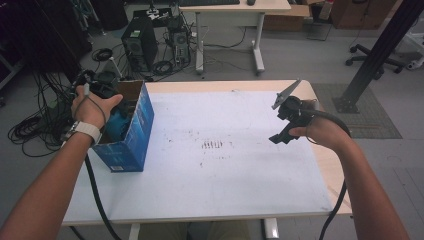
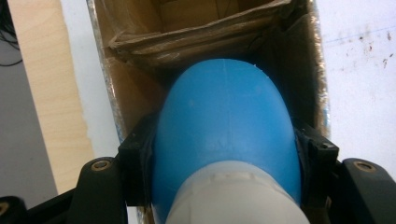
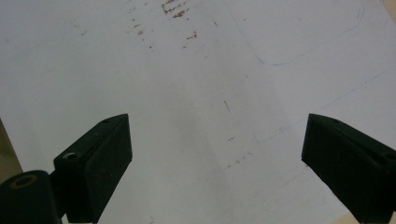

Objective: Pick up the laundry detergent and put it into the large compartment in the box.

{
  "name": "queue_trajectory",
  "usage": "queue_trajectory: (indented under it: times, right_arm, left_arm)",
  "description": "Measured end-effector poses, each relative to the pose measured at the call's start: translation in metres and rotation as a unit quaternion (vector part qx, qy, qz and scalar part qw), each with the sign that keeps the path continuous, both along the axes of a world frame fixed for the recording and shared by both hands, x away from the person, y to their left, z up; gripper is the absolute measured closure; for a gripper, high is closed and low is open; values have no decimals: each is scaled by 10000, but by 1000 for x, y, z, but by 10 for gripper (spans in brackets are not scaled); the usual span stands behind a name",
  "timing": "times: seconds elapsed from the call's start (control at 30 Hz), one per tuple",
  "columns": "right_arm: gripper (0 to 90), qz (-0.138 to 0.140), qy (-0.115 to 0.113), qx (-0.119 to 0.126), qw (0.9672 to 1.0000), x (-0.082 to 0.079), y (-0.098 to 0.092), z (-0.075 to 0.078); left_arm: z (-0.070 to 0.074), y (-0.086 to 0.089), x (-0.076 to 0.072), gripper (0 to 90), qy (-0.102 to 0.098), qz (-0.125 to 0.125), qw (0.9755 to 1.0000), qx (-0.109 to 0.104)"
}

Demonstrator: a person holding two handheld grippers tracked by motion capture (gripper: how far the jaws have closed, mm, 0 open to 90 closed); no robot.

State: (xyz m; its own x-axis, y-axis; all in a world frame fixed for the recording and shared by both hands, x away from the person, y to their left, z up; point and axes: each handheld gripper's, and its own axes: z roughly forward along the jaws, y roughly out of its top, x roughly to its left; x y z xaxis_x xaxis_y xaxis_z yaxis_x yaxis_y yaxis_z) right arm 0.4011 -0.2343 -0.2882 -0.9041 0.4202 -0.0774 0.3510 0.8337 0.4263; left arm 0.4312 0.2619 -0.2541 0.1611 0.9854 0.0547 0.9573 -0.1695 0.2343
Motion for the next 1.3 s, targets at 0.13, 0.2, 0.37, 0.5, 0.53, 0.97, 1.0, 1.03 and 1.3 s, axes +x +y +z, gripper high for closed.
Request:
queue_trajectory:
  times: [0.13,0.2,0.37,0.5,0.53,0.97,1.0,1.03,1.3]
  right_arm:
    - [86,8,16,-10,10000,1,1,-1]
    - [86,9,19,-2,10000,1,2,-1]
    - [86,19,26,-18,10000,2,2,-2]
    - [86,12,27,-11,10000,2,2,-3]
    - [86,4,39,-10,10000,2,2,-3]
    - [86,17,65,-22,10000,3,3,-5]
    - [86,9,65,-20,10000,3,3,-5]
    - [86,9,65,-19,10000,3,3,-5]
    - [86,14,72,-30,10000,3,4,-6]
  left_arm:
    - [-6,0,0,372,9,-29,10000,35]
    - [-8,0,0,372,21,-37,10000,40]
    - [-14,0,0,372,31,-47,10000,42]
    - [-19,0,0,372,28,-61,10000,57]
    - [-20,1,0,372,27,-69,10000,48]
    - [-29,3,-1,372,21,-67,10000,3]
    - [-29,4,-1,372,24,-61,10000,-5]
    - [-29,4,0,372,42,-68,10000,-5]
    - [-31,4,0,368,9,-127,9999,1]
